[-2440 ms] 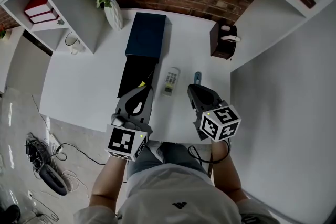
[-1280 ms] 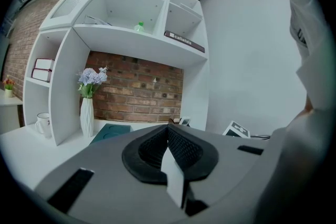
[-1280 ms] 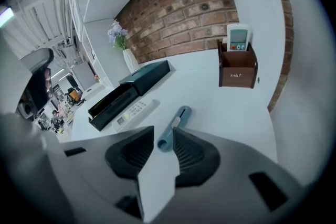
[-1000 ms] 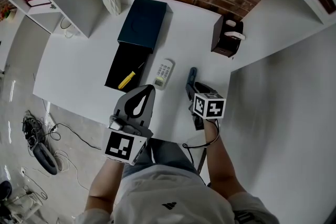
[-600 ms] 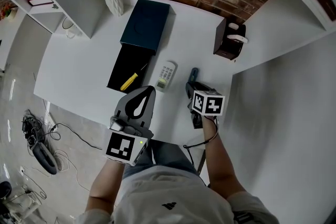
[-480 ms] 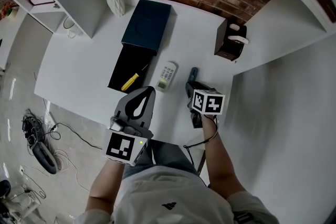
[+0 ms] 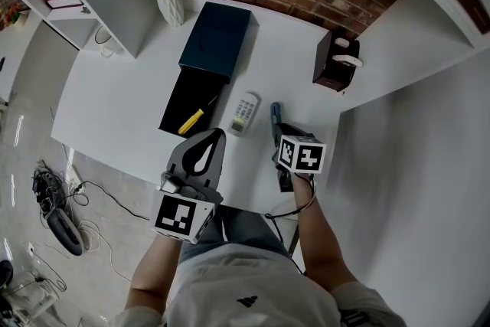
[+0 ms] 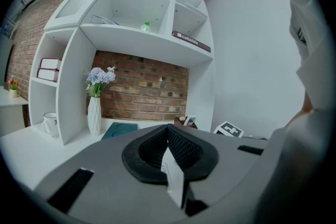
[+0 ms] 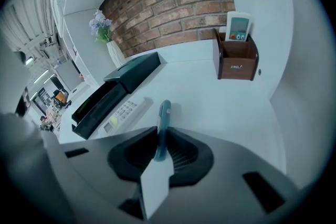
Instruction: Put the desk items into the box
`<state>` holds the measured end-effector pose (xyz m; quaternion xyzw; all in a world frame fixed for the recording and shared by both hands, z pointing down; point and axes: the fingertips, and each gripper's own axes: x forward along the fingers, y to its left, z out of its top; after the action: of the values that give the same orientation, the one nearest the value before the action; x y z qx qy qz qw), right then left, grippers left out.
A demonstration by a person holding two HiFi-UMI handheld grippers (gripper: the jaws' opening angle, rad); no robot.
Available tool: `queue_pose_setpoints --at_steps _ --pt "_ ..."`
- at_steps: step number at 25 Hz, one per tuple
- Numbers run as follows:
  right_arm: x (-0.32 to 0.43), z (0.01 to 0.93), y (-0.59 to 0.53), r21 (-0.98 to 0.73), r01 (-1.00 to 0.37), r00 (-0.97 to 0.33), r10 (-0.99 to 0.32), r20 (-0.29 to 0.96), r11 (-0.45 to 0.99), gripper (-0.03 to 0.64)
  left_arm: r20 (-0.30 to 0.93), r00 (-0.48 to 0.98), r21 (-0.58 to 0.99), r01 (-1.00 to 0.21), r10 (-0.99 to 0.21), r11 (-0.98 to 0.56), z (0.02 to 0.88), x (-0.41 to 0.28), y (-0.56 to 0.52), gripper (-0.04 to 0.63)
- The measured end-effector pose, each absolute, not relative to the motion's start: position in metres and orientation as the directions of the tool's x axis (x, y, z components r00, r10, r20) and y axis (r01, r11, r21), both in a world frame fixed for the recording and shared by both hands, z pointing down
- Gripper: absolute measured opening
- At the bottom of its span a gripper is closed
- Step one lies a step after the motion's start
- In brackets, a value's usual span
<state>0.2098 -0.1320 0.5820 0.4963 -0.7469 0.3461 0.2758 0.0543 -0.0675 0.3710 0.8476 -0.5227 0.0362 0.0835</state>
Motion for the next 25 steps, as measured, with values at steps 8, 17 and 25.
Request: queue_pose_setpoints --at_steps 8,17,25 --pt "0.212 0.568 -0.122 -0.236 -0.928 -0.365 -0.578 0.729 0.288 0.063 0.147 0.462 0.103 -0.887 -0.875 -0.451 0.371 0.058 -0.066 0.011" --pt "0.209 0.535 -0.111 -0.266 -0.912 -0.409 -0.626 0.664 0.314 0.061 0.138 0.469 0.099 -0.883 -0.872 -0.459 0.366 0.06 -0.064 0.011" --pt "0.186 0.494 -0.101 -0.294 -0.874 -0.485 -0.658 0.576 0.387 0.061 0.133 0.45 0.085 -0.893 -0.883 -0.442 0.364 0.051 -0.058 0.011"
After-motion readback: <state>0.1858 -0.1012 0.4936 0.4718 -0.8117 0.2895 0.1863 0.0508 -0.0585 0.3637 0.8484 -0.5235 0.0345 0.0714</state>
